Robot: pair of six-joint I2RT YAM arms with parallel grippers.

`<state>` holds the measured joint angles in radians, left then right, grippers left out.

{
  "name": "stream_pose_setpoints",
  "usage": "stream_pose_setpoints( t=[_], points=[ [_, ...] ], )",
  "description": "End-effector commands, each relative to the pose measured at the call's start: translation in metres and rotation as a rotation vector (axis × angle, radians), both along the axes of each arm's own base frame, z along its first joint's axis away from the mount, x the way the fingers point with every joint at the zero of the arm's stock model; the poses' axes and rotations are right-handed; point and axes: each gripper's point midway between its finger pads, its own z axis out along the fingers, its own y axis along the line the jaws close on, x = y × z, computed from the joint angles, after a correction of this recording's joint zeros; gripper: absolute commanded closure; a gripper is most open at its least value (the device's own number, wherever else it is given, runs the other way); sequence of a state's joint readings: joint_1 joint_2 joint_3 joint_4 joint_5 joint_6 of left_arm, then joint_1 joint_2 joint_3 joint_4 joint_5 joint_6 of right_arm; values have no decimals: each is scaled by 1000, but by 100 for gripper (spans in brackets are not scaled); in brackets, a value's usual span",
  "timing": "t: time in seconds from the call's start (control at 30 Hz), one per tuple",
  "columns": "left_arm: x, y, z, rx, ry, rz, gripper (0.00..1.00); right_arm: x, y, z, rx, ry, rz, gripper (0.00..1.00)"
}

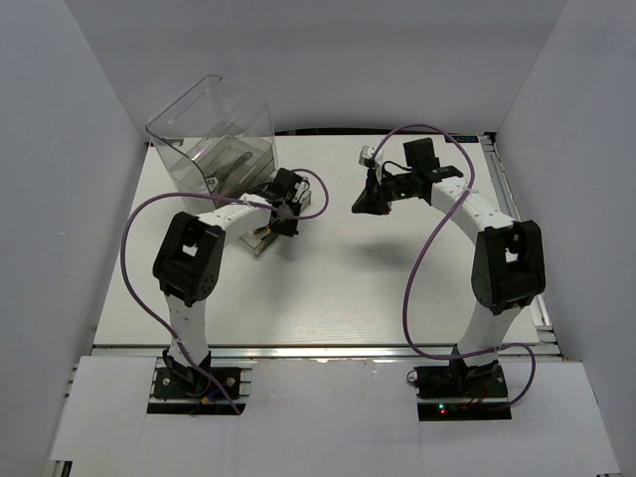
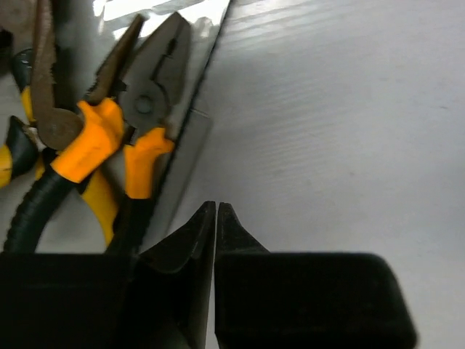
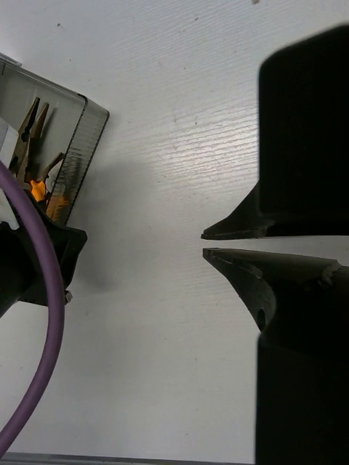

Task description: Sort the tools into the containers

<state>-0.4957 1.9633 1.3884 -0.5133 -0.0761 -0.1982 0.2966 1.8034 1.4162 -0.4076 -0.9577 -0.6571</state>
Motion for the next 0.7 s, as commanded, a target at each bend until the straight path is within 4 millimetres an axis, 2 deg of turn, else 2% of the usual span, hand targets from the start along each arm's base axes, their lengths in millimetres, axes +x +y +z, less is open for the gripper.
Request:
stream_pose_setpoints(
  t=[0.0, 0.07, 0.1, 0.23, 0.33, 0.53, 0.63, 0.67],
  points=[
    [22, 15, 15, 62, -81, 35, 81, -1, 2, 24, 46, -49, 13, 84],
    [30, 20, 16, 89, -110, 46, 75, -2, 3, 24, 46, -50, 15, 84],
    [33, 21, 17, 95, -121, 50, 67, -2, 2, 25, 46, -51, 12, 84],
    [46, 26, 27, 116, -165, 67, 54, -2, 2, 26, 45, -54, 11, 84],
    [55, 28, 38, 111, -194, 74, 51, -2, 2, 26, 43, -55, 11, 84],
    [63, 41, 53, 111, -225, 107, 48, -2, 1, 25, 42, -53, 8, 84],
    [59, 35, 56, 71, -215, 80, 53, -2, 1, 25, 40, -56, 7, 84],
    [58, 31, 57, 56, -213, 66, 61, -1, 1, 25, 39, -56, 6, 84]
  ],
)
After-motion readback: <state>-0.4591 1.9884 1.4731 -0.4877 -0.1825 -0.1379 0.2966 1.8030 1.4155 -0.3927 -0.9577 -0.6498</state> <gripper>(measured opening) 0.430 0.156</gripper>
